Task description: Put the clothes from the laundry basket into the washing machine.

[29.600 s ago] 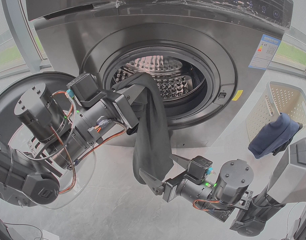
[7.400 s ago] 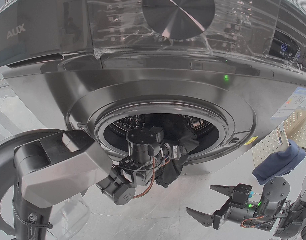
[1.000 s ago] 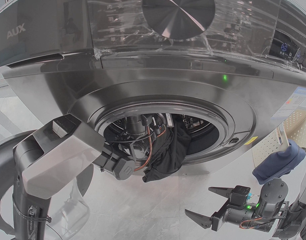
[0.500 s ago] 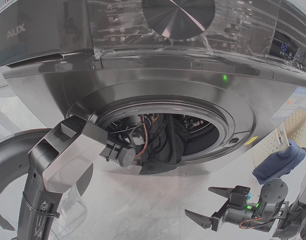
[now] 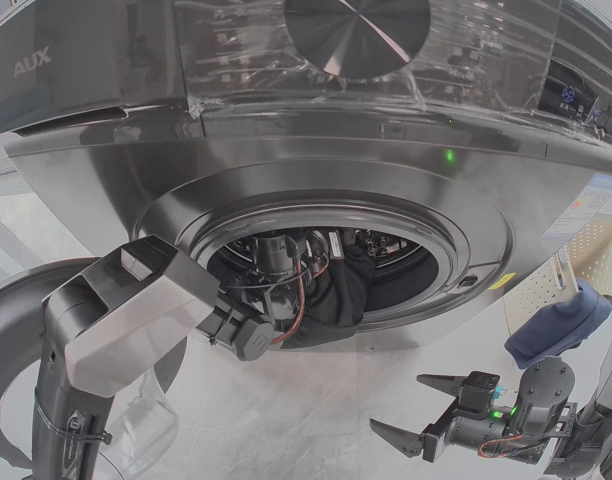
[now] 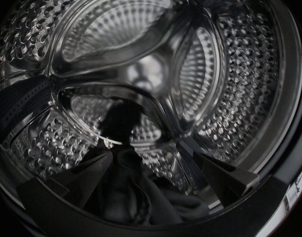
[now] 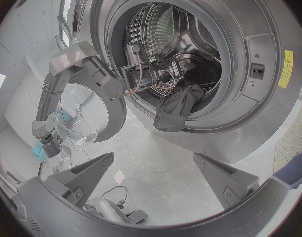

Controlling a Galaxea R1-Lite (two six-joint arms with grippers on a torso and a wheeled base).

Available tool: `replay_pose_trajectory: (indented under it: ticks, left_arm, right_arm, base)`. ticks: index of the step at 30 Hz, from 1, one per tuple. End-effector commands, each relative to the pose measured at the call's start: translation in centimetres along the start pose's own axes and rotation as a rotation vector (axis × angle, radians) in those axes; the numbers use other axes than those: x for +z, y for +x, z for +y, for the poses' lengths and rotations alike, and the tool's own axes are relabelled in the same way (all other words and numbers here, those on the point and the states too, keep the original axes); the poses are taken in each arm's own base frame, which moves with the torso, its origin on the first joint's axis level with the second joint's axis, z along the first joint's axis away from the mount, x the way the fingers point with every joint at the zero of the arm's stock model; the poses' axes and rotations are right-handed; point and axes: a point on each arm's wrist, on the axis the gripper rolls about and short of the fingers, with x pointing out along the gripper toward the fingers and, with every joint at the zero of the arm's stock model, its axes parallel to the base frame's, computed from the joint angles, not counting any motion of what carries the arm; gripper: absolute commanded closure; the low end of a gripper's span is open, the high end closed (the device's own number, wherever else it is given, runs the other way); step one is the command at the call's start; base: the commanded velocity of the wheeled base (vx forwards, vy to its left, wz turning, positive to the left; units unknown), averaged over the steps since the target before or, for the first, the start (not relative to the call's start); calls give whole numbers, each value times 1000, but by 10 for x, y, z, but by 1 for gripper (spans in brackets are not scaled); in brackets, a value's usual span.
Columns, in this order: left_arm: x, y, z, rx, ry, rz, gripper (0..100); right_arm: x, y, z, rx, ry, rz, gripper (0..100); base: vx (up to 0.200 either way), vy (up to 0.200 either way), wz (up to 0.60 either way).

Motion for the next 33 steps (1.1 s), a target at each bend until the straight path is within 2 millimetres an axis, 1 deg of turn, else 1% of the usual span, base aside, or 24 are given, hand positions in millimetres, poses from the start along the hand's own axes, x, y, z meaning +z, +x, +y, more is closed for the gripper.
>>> replay_pose_trajectory:
  ticks: [1, 2, 3, 4, 5, 7, 8, 10, 11, 13, 14, 15, 17, 19, 20, 23, 24, 26, 28, 31, 33]
  left_arm:
    - [18, -45, -25, -69, 11, 86, 0]
    - [18, -45, -25, -69, 11, 86, 0]
    - [17, -53, -28, -79, 17, 106, 0]
    - [17, -53, -28, -79, 17, 106, 0]
    - [11, -72, -32, -121, 29, 165, 0]
    - [4, -80, -33, -135, 40, 200, 0]
    - [3, -80, -33, -135, 41, 202, 0]
    - [-6, -88, -32, -137, 54, 243, 0]
    - [-7, -88, -32, -137, 54, 244, 0]
    - [-17, -91, -28, -128, 66, 280, 0]
    - [-18, -91, -28, -126, 66, 282, 0]
    - [-26, -90, -25, -118, 74, 300, 0]
    - [-37, -88, -21, -110, 80, 320, 0]
    - [-40, -87, -20, -108, 81, 324, 0]
    - [-47, -83, -18, -101, 83, 332, 0]
    - [-55, -77, -15, -93, 87, 339, 0]
    - [-56, -73, -15, -91, 85, 333, 100]
    - [-58, -66, -14, -85, 81, 320, 100]
    - [-53, -59, -13, -86, 72, 294, 100]
    - [-38, -50, -15, -90, 54, 236, 100]
    - [-21, -39, -15, -89, 32, 168, 100]
  right_arm:
    - [-3, -2, 0, -1, -3, 15, 0]
    - [-3, -2, 0, -1, -3, 15, 0]
    - [-2, -3, -1, -2, -1, 14, 0]
    - [-2, -3, -1, -2, -1, 14, 0]
    - [-3, -3, 0, -1, -2, 14, 0]
    - [-3, -3, 0, 1, -2, 14, 0]
    - [-3, -3, 0, 1, -2, 14, 0]
    - [-3, -3, 0, 1, -2, 14, 0]
    - [-3, -3, 0, 1, -2, 14, 0]
    - [-2, -3, 0, 1, -2, 12, 0]
    - [-2, -3, 0, 1, -2, 11, 0]
    - [-2, -3, 0, 3, -2, 11, 0]
    - [-2, -3, 0, 3, -2, 11, 0]
    - [-2, -3, 0, 3, -2, 11, 0]
    - [-2, -3, 0, 3, -2, 11, 0]
    - [-2, -3, 0, 3, -2, 10, 0]
    - [-2, -3, 0, 3, -2, 10, 0]
    - [-2, -3, 0, 2, -1, 8, 0]
    - [-1, -4, 0, 2, -3, 6, 0]
    - [-1, -4, 0, 1, -2, 5, 0]
    - [-1, -4, 0, 1, -2, 6, 0]
  base:
    - [0, 0, 0]
    - [0, 0, 0]
    - [0, 0, 0]
    - [0, 0, 0]
    - [0, 0, 0]
    - [0, 0, 0]
    - [0, 0, 0]
    - [0, 0, 0]
    - [0, 0, 0]
    - [0, 0, 0]
    - [0, 0, 0]
    - [0, 0, 0]
    - [0, 0, 0]
    - [0, 0, 0]
    - [0, 0, 0]
    - [0, 0, 0]
    - [0, 0, 0]
    - [0, 0, 0]
    - [0, 0, 0]
    - [0, 0, 0]
    - [0, 0, 0]
